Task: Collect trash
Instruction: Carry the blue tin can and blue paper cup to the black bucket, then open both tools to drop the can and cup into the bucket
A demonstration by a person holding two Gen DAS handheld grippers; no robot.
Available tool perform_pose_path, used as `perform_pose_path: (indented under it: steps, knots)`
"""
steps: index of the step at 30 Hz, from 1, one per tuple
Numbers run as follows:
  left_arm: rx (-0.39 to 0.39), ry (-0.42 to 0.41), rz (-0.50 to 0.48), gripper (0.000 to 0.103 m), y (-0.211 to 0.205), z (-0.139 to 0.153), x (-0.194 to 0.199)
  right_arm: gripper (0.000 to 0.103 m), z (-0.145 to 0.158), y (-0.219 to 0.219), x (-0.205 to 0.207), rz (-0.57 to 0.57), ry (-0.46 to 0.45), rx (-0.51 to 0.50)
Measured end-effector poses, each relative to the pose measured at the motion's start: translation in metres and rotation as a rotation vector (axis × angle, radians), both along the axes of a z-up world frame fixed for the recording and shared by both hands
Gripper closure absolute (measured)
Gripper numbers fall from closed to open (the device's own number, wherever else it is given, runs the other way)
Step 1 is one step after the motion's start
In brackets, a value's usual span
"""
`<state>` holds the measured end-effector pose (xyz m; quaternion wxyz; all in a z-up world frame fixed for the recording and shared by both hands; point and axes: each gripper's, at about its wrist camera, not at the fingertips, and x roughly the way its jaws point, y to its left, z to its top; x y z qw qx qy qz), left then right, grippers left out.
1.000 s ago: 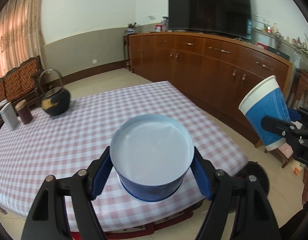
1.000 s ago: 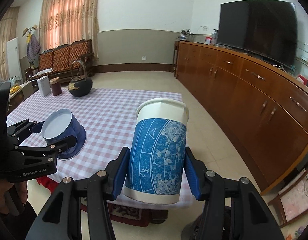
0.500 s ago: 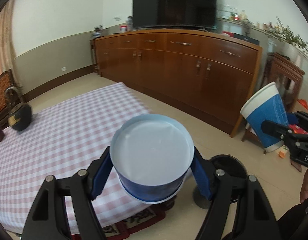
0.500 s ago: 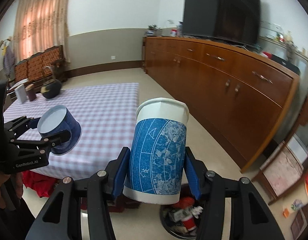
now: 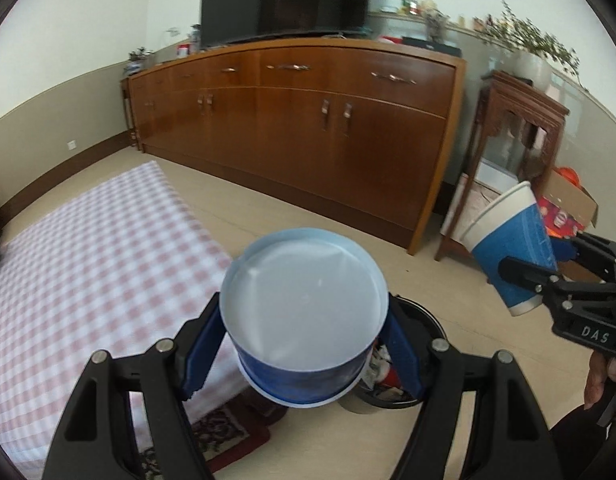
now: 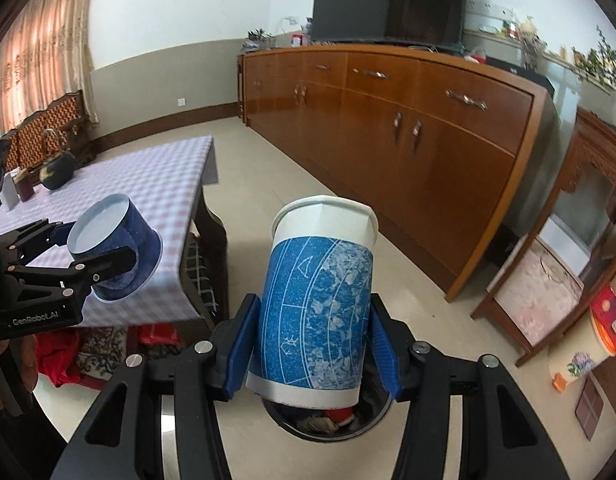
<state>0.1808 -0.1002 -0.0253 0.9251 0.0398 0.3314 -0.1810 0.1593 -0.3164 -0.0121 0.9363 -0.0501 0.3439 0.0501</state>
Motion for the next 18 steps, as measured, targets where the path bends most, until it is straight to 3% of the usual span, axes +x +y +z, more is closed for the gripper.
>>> perform_pose_path:
  steps: [10, 18]
  knots:
    - [0.023, 0.099, -0.107, 0.028, -0.056, -0.042, 0.011, 0.048, -0.053, -0.053, -0.003, -0.046, 0.090, -0.012]
    - [0.047, 0.210, -0.149, 0.028, -0.091, -0.089, 0.031, 0.047, -0.105, -0.072, 0.016, -0.002, 0.189, -0.035]
